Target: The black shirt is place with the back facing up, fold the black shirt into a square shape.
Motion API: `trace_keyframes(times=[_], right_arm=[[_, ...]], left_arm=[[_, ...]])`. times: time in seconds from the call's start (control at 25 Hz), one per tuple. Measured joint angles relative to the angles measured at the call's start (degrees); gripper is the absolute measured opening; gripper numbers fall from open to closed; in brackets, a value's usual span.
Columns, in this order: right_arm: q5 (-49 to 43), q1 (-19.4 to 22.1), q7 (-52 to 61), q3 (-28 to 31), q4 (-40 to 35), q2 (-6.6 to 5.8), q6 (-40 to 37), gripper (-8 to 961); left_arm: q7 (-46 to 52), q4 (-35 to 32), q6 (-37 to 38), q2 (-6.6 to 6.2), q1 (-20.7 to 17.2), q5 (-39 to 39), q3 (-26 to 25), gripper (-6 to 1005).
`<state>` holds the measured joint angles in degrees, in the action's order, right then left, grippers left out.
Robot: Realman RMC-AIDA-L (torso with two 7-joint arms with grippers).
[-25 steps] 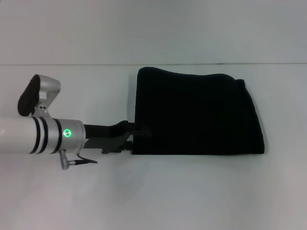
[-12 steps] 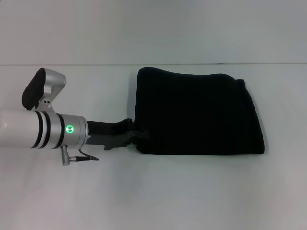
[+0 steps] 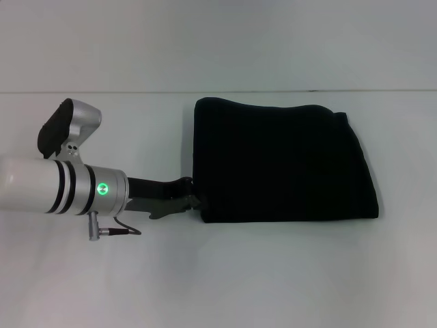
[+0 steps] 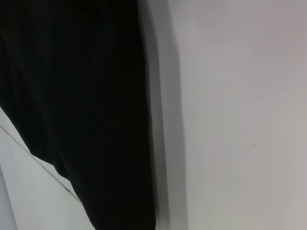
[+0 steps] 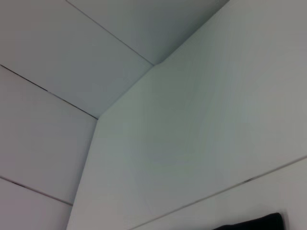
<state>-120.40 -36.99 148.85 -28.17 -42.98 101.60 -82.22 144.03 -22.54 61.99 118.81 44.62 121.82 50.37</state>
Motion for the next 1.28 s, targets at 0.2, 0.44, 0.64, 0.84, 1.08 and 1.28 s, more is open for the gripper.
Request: trace_keyframes(times=[0.2,0.44,0.64,0.84,1.08,1.28], right_arm=[[0.0,0.4,-0.1,0.1,0.2,0.00,-0.1,716],[0.0,0.6,-0.1,0.1,0.2,0.00,-0.2,716],[0.0,0.6,-0.1,0.1,0.2,0.00,-0.2,716],[0.0,0.3,-0.1,0.1,0.1,0.00,-0.1,716],[0.1,0.2,-0.1,0.1,0.0,0.00,-0.1,718],[0.2,0.2,-0.1,0.4,0.0,0.00,-0.1,718]], left_arm=[[0.0,-0.1,0.2,0.01,-0.2,0.0,-0.1,32],[0.3,-0.2,-0.2,0.11,-1.0,-0.1,-1.5,1],[0.4,-0.2,-0.5,0.28,-1.5,-0.4,-1.6,32],[0.5,-0.1,-0.6,0.34,-1.4,-0.4,-1.6,177],[0.5,0.2,-1.2,0.50,-0.8,-0.2,-0.8,333],[0.6,0.2,-2.5,0.55,-0.7,-0.1,-0.3,334]])
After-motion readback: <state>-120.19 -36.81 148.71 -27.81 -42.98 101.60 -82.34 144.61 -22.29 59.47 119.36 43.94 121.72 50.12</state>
